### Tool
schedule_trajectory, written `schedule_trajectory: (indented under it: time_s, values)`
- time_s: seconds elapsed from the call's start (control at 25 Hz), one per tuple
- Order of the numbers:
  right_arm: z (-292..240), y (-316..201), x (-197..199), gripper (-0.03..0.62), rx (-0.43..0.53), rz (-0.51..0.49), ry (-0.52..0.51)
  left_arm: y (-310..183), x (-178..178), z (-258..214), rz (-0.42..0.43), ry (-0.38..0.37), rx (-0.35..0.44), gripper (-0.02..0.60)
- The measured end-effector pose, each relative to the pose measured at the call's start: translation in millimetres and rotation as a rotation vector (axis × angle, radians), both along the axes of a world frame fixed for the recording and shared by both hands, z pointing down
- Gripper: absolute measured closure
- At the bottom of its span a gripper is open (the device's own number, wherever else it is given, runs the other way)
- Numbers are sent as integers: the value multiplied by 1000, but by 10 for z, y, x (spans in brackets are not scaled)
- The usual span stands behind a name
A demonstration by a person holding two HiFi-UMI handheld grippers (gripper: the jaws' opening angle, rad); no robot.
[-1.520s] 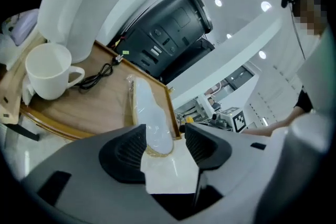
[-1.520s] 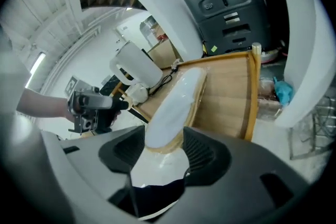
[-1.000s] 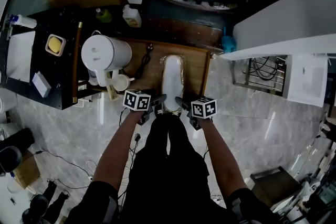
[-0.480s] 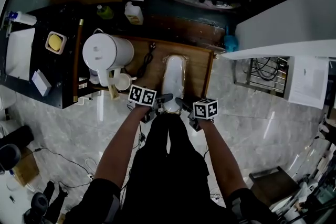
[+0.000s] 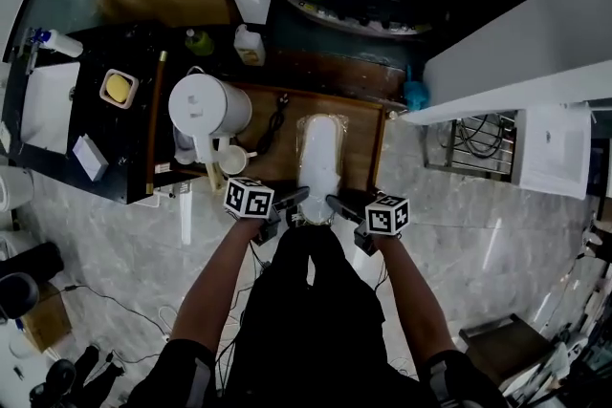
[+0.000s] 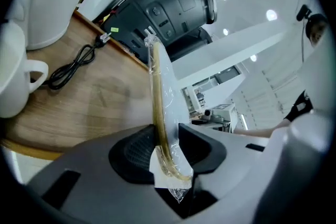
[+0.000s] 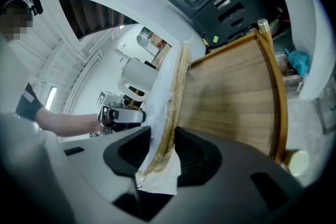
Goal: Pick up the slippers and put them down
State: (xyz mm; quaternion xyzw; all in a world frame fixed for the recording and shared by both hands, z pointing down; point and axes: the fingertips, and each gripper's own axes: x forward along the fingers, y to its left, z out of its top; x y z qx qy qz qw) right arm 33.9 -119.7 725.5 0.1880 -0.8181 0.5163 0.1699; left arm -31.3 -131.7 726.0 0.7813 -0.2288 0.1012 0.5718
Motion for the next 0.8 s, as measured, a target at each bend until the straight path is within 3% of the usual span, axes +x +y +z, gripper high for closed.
schedule_trajectory:
  time_s: [0.28,0.4,0.56,0.8]
  values:
    - [-695,114,-8,450,85,19,-104,130,-30,-791,-18,28,169,451]
    - [-1009,186,-38,451,155,27,-106,204,-68,-1115,-14,39,238,454]
    - [-1347,225,-87,453,213,69,-77,223,-118,-1462,-22,-11,336,456]
    - [-1697,290,-120,454,258,128,-97,263,-153,-1826,-51,30,381,456]
